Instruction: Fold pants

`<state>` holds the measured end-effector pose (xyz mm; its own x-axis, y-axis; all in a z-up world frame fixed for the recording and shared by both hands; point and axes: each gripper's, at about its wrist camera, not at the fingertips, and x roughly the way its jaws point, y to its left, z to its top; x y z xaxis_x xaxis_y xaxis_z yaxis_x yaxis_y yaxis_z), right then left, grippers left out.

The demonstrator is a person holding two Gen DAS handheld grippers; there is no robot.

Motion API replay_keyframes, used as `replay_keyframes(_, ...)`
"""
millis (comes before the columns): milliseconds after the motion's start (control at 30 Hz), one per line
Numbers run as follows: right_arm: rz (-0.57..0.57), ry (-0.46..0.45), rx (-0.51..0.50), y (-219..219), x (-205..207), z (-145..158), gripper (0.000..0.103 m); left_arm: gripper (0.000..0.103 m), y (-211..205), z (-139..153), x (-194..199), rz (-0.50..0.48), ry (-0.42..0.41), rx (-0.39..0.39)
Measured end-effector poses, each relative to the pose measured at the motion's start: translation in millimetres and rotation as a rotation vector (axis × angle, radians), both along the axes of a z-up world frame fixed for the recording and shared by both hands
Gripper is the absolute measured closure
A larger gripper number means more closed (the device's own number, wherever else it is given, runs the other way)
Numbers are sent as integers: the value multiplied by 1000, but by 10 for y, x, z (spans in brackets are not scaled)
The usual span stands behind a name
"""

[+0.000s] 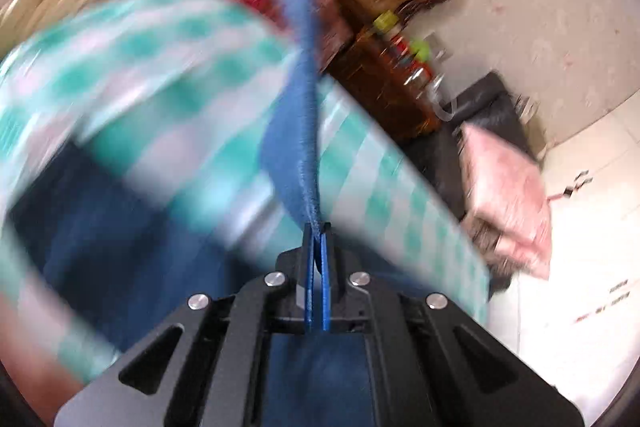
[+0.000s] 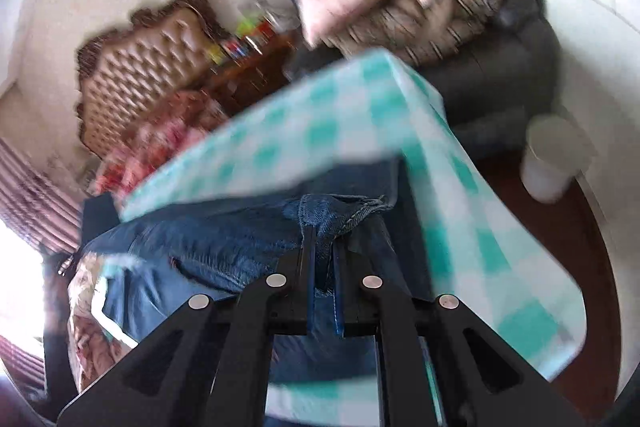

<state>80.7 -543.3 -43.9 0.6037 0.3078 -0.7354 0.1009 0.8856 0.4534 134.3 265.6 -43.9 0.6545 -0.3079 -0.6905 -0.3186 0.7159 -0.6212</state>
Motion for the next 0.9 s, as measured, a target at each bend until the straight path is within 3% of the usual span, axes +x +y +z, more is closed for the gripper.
replay_keyframes(67, -29, 96, 10, -46, -94, -336, 92, 101, -6, -497, -552, 6, 75, -35)
replay_keyframes(167, -107, 169, 67, -114, -257, -707, 80, 101, 28, -928, -866, 28, 107, -83)
replay_keyframes(233, -140, 153, 101, -124, -358, -742, 76, 101, 41, -981, -956, 37, 72, -87)
replay_keyframes(300, -169, 137, 149, -149, -436, -731, 61, 101, 48, -983, -944, 42, 59, -108)
replay_keyframes(367, -226, 107, 215, -199, -551, -708, 53, 101, 43, -1027, -948, 45, 56, -116)
replay_keyframes(667, -243, 112, 312, 47, -426, -784, 53, 99, 52, -1204, -975, 56, 64, -145)
replay_keyframes(733, -249, 124, 314, 108, -311, -821, 52, 92, 52, -1202, -968, 64, 69, -125)
replay_keyframes(767, -257, 131, 302, 133, -311, -835, 52, 83, 52, -1189, -962, 67, 73, -106)
replay_keyframes(800, -264, 142, 279, 164, -260, -837, 62, 72, 62, -1171, -955, 73, 77, -80)
replay_keyframes(867, -279, 158, 199, 211, -245, -810, 82, 61, 74, -1118, -906, 86, 102, -3)
replay_keyframes(900, -274, 159, 161, 256, -224, -783, 86, 60, 70, -1080, -861, 89, 126, 64)
